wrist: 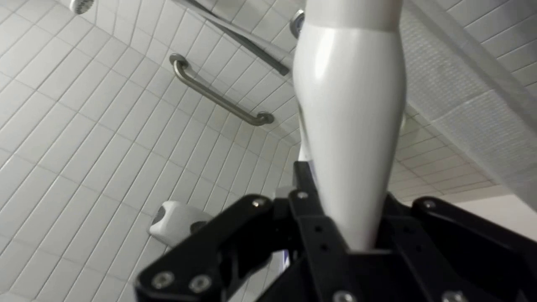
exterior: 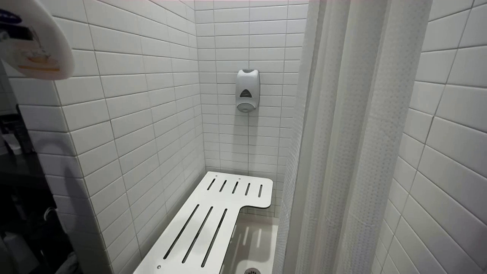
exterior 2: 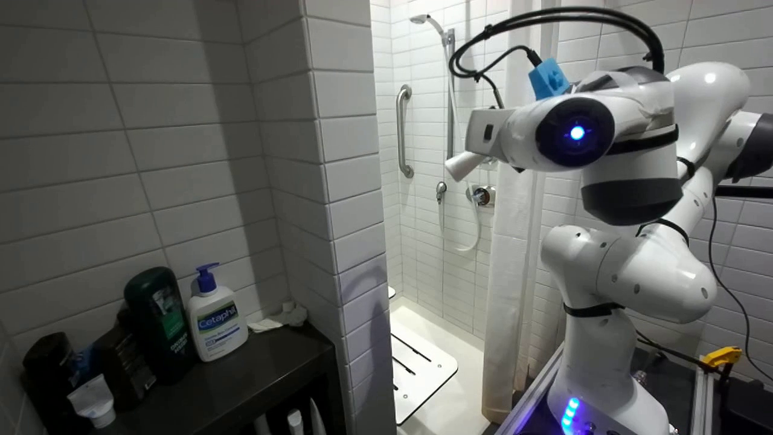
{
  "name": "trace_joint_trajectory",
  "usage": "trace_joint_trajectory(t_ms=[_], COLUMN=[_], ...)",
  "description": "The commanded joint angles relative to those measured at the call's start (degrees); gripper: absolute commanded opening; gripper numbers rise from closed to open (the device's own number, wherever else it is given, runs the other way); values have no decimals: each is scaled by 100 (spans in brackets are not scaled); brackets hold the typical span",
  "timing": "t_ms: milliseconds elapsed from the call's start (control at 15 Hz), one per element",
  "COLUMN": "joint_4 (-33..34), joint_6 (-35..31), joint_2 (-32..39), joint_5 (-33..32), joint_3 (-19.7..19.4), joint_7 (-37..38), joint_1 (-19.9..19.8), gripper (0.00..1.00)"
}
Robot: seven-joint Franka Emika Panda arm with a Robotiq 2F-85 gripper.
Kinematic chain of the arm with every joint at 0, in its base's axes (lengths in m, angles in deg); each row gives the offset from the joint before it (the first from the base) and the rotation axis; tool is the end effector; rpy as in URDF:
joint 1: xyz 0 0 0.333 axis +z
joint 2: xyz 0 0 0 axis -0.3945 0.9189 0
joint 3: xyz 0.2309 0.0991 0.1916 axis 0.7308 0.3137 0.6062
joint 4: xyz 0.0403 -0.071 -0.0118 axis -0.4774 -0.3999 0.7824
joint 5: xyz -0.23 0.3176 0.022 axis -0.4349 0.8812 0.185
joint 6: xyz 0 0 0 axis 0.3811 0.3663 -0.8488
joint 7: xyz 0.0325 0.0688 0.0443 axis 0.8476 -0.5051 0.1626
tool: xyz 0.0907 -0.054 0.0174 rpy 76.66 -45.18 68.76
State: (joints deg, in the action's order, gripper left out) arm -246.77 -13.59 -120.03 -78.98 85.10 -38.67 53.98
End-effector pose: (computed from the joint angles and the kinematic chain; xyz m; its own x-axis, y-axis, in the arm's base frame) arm 0.1346 0.1065 0.5573 0.5849 0.5894 -0.5573 0.5055 0.2724 0.8187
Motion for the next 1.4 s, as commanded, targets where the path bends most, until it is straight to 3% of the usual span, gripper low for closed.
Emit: trace_joint_trajectory(t_ms=[0, 133, 333, 533, 800, 1067, 1133, 1267, 1333], joint_4=[-16, -7, 89, 239, 670, 992, 1041, 1266, 1106], joint_6=[656, 852, 1024, 1006, 435, -763, -932, -1121, -1088], joint_2=[534, 463, 198, 1, -68, -411, -786, -841, -558], joint_5=[1273, 1613, 1311, 401, -870, -1768, -1784, -1481, -1494], joint_3=[871, 1115, 1161, 973, 472, -164, -24, -34, -41], joint_7=[1012, 1395, 1393, 920, 526, 627, 368, 465, 650], joint_1=[46, 287, 874, 1679, 2364, 2478, 2477, 2370, 2173], gripper=[5, 5, 5, 5, 5, 5, 5, 5, 20])
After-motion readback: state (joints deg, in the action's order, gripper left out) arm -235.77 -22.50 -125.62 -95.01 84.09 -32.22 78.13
